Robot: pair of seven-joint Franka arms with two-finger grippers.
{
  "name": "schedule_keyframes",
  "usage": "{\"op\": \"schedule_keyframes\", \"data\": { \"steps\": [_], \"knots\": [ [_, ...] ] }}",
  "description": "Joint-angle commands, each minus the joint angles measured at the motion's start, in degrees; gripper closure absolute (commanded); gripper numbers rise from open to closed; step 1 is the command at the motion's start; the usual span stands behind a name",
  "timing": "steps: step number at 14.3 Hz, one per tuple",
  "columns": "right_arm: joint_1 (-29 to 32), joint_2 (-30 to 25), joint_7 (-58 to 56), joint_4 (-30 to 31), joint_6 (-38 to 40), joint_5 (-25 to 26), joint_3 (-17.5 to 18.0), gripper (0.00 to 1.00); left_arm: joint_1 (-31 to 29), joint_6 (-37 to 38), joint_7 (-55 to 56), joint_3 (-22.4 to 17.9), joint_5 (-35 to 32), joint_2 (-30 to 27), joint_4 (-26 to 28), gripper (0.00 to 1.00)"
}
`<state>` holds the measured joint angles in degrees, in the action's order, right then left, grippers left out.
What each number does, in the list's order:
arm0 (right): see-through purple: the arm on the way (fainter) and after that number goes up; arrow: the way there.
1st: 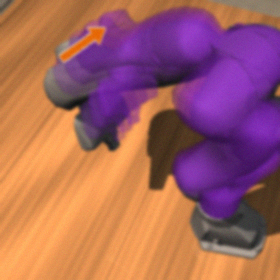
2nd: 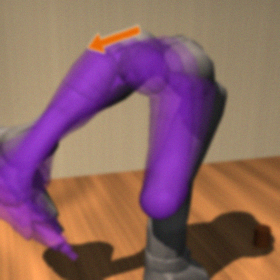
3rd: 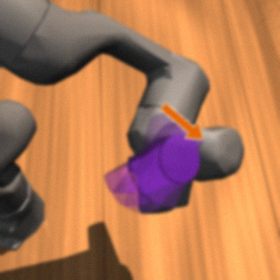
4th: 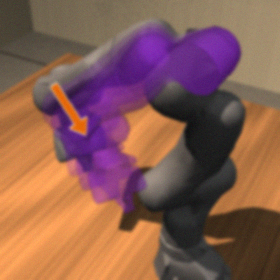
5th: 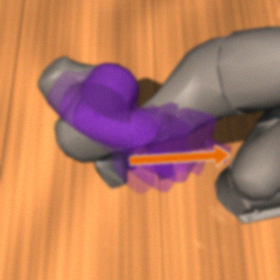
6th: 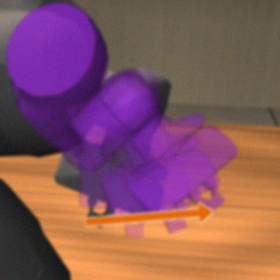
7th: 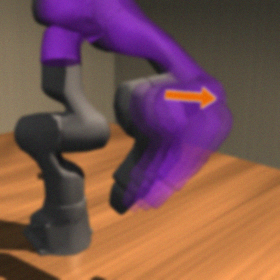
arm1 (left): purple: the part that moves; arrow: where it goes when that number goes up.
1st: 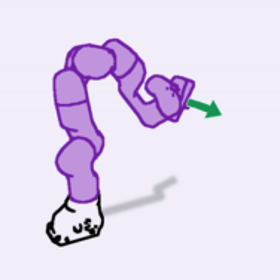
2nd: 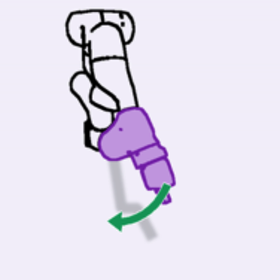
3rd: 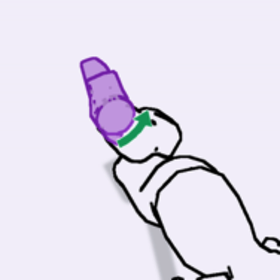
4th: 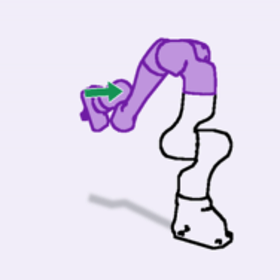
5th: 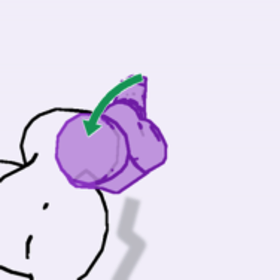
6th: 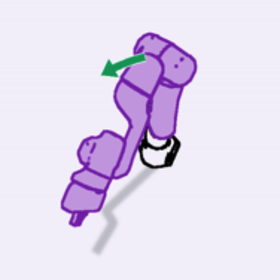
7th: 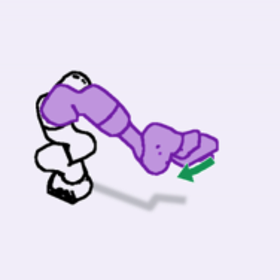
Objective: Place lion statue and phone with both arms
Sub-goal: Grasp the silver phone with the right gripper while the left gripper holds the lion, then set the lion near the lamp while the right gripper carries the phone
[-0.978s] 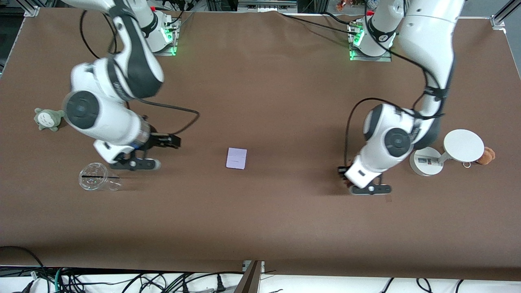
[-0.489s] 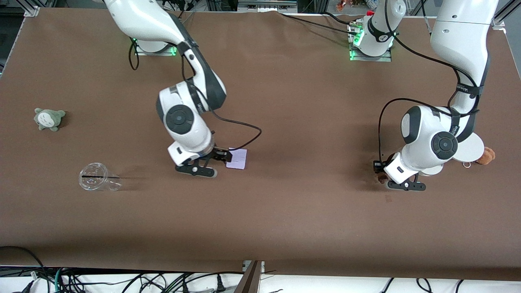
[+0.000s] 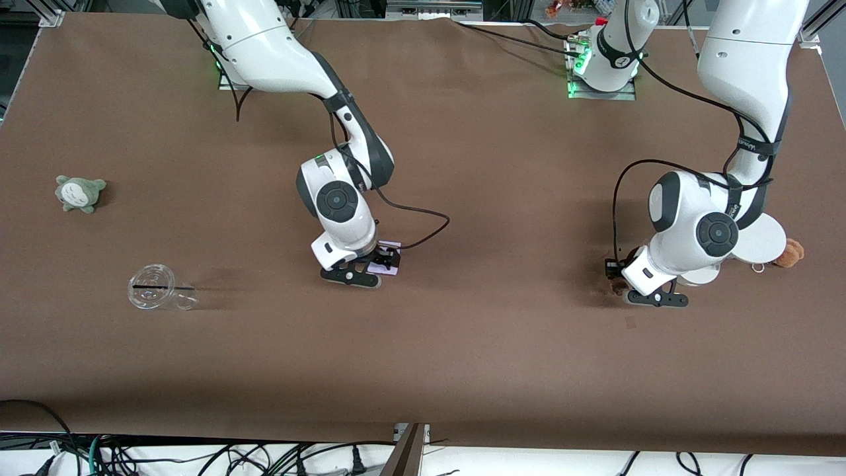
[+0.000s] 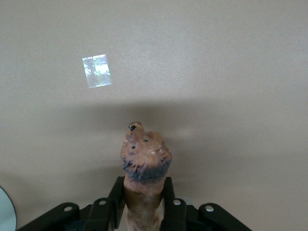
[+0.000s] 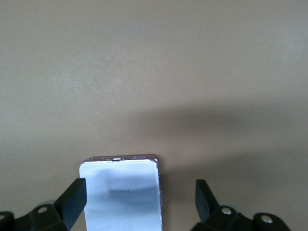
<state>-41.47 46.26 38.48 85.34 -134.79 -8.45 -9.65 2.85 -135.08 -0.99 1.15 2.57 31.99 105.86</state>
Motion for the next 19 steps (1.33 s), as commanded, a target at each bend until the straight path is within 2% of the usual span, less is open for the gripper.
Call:
{"op": "schedule_keyframes", "data": {
  "steps": [1,9,10,11,12,13,14,17,18,19],
  "knots": [
    [-1.4,0.9,0.8,-0.9,-1.1,-0.6,-0.5,0.00,-1.4,-1.8,-1.4,0.8,0.3,0.7,0.1,1.00],
    [-2.3,2.2,0.8,-0.9,-3.0,-0.7,-0.5,0.00,-2.5,-4.2,-4.0,0.8,0.3,1.9,0.2,0.99],
    [-2.4,2.3,0.8,-0.9,-3.5,-0.7,-0.5,0.00,-2.5,-4.2,-4.0,0.8,0.3,1.9,0.2,0.86],
    [-2.5,2.6,0.8,-0.9,-3.8,-0.7,-0.5,0.00,-2.5,-4.1,-4.0,0.8,0.3,1.9,0.1,0.66],
    [-2.6,2.8,0.8,-0.9,-3.9,-0.7,-0.5,0.00,-2.5,-4.1,-4.1,0.8,0.3,1.9,0.1,0.32],
    [-2.8,3.0,0.9,-0.9,-4.0,-0.7,-0.5,0.00,-2.6,-4.1,-4.1,0.9,0.3,1.8,0.0,0.12],
    [-2.8,3.1,0.8,-0.9,-3.9,-0.7,-0.5,0.00,-2.6,-4.1,-4.1,0.9,0.3,1.7,0.0,0.00],
    [-3.2,3.5,0.8,-0.9,-3.9,-0.4,-0.5,0.00,-2.7,-3.5,-3.9,1.4,0.4,1.1,0.0,0.00],
    [-3.2,3.6,0.7,-0.9,-3.9,-0.3,-0.6,0.09,-2.8,-3.4,-3.9,1.7,0.5,0.6,0.0,0.00],
    [-3.1,3.5,0.6,-0.9,-3.9,-0.5,-0.6,0.43,-2.8,-3.3,-3.8,1.8,1.0,-0.1,0.0,0.00]
  ]
}}
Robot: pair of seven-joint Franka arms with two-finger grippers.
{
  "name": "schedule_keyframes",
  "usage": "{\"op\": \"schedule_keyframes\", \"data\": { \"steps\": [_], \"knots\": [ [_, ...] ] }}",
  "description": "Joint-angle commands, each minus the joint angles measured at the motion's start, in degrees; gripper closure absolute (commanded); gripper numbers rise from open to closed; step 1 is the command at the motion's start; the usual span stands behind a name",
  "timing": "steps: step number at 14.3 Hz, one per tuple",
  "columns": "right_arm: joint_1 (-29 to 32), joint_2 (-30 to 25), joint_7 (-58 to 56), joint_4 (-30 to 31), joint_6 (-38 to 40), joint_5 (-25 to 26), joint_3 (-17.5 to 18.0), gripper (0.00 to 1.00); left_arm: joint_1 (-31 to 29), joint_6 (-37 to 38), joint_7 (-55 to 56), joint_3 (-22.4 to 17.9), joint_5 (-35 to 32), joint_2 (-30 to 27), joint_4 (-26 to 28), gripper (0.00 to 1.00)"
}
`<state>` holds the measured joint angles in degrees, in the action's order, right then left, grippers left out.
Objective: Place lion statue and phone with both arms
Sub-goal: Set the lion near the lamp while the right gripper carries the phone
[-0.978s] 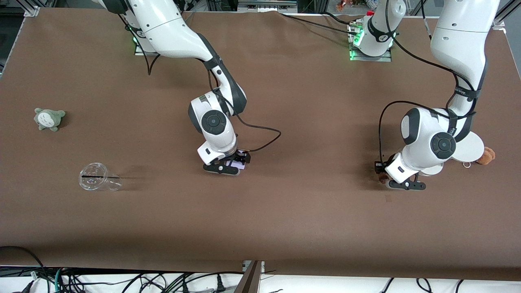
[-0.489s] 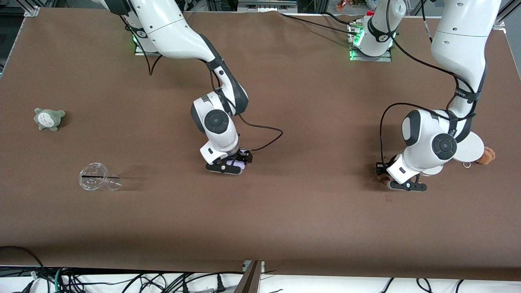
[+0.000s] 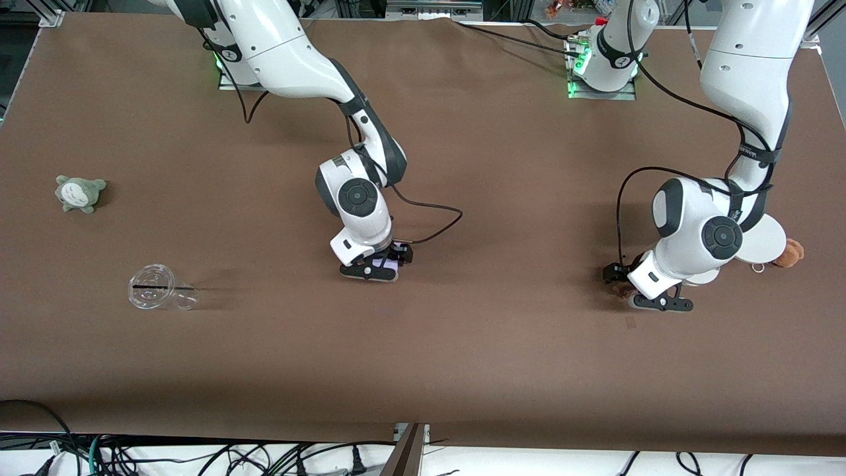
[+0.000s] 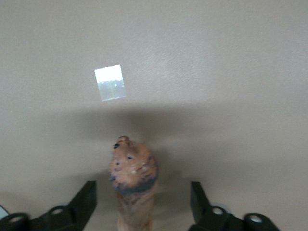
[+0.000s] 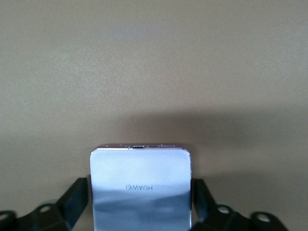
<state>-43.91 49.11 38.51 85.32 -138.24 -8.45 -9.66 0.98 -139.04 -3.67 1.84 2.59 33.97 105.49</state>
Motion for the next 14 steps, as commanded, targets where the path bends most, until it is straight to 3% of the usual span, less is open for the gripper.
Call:
{"op": "schedule_keyframes", "data": {
  "steps": [1,4,11,14],
  "knots": [
    [-0.5,0.5,0.0,-0.9,-0.5,-0.4,-0.7,0.58,-0.8,1.2,-1.2,1.1,1.5,-2.5,0.3,0.00],
    [0.5,-0.8,-2.6,-0.9,0.3,0.0,-1.7,0.59,-0.8,2.2,-1.2,1.8,1.5,-4.1,0.3,0.00],
    [12.1,-6.1,-18.7,-0.3,9.4,-0.9,-2.5,0.59,-0.4,4.0,-1.0,3.1,1.5,-8.2,-0.2,0.00],
    [14.7,-7.5,-24.5,2.2,11.4,-0.8,-5.1,0.59,-0.8,11.7,-1.3,2.9,1.5,-13.8,-0.5,0.00]
  ]
}}
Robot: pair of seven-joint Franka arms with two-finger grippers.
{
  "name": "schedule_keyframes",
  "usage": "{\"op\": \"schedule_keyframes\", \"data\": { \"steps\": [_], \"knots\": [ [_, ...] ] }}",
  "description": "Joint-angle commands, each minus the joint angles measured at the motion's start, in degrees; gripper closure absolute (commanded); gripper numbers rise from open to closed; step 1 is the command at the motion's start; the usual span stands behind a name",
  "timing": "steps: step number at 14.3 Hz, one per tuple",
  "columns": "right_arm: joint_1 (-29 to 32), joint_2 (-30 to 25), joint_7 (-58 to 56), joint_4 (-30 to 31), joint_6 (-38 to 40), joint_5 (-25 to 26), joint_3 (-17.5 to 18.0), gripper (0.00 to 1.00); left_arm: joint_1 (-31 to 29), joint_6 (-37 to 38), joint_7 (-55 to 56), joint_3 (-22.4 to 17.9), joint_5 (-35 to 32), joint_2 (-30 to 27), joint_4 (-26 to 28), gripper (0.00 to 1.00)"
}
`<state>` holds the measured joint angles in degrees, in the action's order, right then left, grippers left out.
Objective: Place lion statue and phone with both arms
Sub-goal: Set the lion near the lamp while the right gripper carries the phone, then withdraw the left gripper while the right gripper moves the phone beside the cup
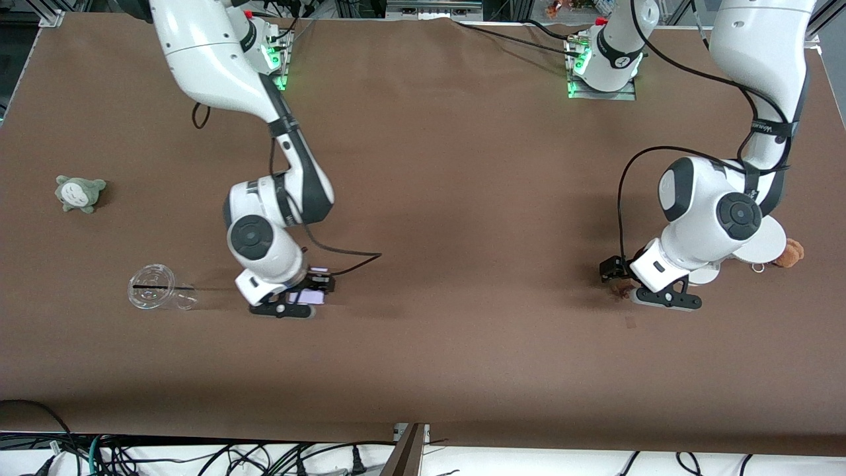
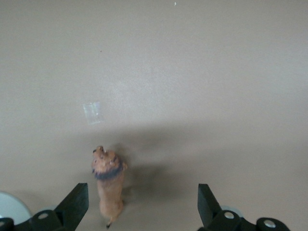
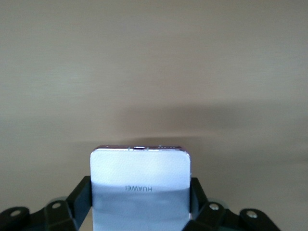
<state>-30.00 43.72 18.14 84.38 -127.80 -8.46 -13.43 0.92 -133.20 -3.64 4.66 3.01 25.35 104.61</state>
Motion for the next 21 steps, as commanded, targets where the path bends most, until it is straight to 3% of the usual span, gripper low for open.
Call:
{"op": "schedule_keyframes", "data": {
  "steps": [1,7,10,16,21],
  "knots": [
    [1.1,-2.1,-6.2,3.7,1.0,-0.9,-2.3,0.59,-0.8,8.8,-1.3,-0.1,1.1,-7.7,0.2,0.00],
    [2.9,-3.0,-14.8,8.2,1.0,-0.9,-7.0,0.59,-2.0,25.9,-1.2,-0.5,0.9,-16.6,-6.9,0.00],
    [4.6,-3.5,-16.0,10.2,0.6,-0.9,-7.0,0.59,-2.0,33.2,-1.0,-0.6,0.3,-16.6,-14.2,0.00],
    [4.8,-3.5,-16.1,12.4,0.4,-0.9,-7.0,0.59,-3.2,42.6,-1.0,-0.7,0.2,-16.7,-22.2,0.00],
    [5.1,-2.8,-16.0,12.2,-2.8,-0.9,-6.8,0.59,-4.7,46.3,-0.3,-0.7,0.8,-16.8,-24.2,0.00]
  ]
}}
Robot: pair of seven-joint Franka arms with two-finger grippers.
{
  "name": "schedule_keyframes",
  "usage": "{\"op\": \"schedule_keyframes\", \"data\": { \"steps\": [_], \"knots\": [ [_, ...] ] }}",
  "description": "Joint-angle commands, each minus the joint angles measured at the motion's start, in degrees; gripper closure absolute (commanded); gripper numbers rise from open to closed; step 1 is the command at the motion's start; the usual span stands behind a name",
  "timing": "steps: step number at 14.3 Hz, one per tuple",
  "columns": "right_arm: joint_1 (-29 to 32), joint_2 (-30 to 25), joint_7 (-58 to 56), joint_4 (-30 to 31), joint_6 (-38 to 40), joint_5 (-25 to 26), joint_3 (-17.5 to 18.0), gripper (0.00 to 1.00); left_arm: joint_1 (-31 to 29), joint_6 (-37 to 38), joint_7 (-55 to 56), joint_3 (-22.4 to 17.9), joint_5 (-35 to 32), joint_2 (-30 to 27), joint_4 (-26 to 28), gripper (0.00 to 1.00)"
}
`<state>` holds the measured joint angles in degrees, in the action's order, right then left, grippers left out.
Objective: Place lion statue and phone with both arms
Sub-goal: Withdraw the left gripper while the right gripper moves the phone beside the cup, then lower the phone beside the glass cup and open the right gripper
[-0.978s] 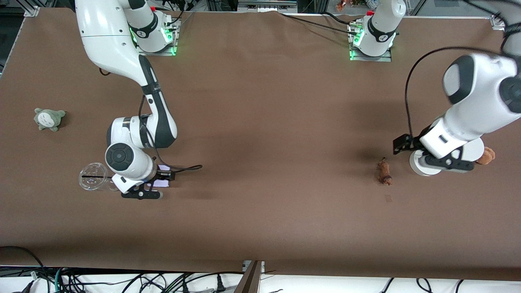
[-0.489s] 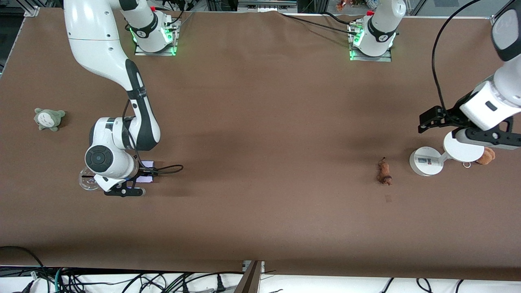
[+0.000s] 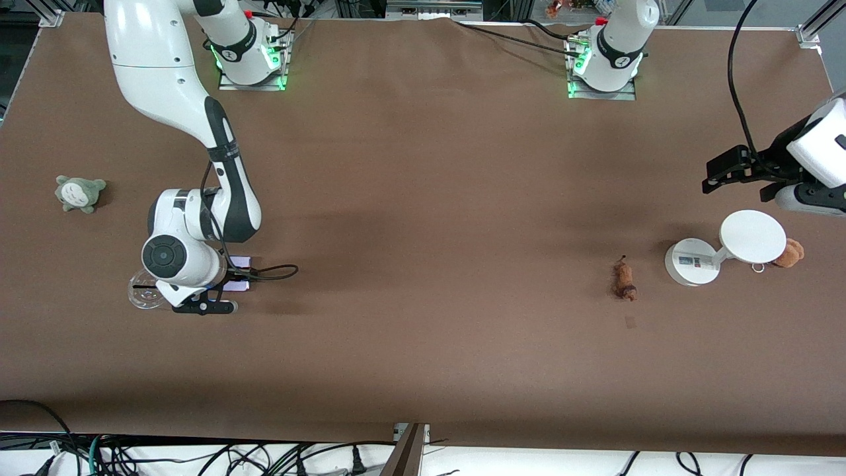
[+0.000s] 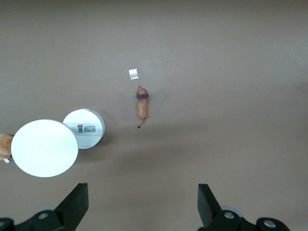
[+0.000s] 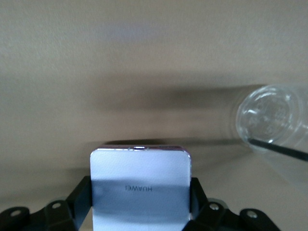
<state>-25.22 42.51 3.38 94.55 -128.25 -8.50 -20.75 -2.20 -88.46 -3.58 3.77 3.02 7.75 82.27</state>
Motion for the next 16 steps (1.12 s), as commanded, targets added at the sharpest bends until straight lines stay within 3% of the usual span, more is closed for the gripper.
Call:
{"op": "schedule_keyframes", "data": {
  "steps": [1,13,14,15,16],
  "knots": [
    [0.3,-1.6,-1.3,1.7,-2.9,-0.9,0.6,0.59,-2.3,1.5,-0.5,0.2,0.9,0.8,-1.8,0.00],
    [0.5,2.0,-1.4,0.4,-11.2,-2.5,1.0,0.58,-3.8,1.3,-0.8,0.2,0.4,1.6,-1.8,0.00],
    [0.5,2.0,-1.4,0.2,-11.2,-2.4,1.0,0.39,-3.7,1.3,-0.7,0.2,0.3,1.7,-1.8,0.00],
    [0.3,1.8,-1.7,-0.1,-11.2,-2.4,1.0,0.00,-3.7,1.3,-0.7,0.2,0.3,2.4,-1.8,0.00],
    [0.1,1.4,-1.7,-1.0,-10.5,-2.4,1.0,0.00,-3.7,1.4,-0.8,0.2,0.3,2.4,-1.8,0.00]
  ]
}}
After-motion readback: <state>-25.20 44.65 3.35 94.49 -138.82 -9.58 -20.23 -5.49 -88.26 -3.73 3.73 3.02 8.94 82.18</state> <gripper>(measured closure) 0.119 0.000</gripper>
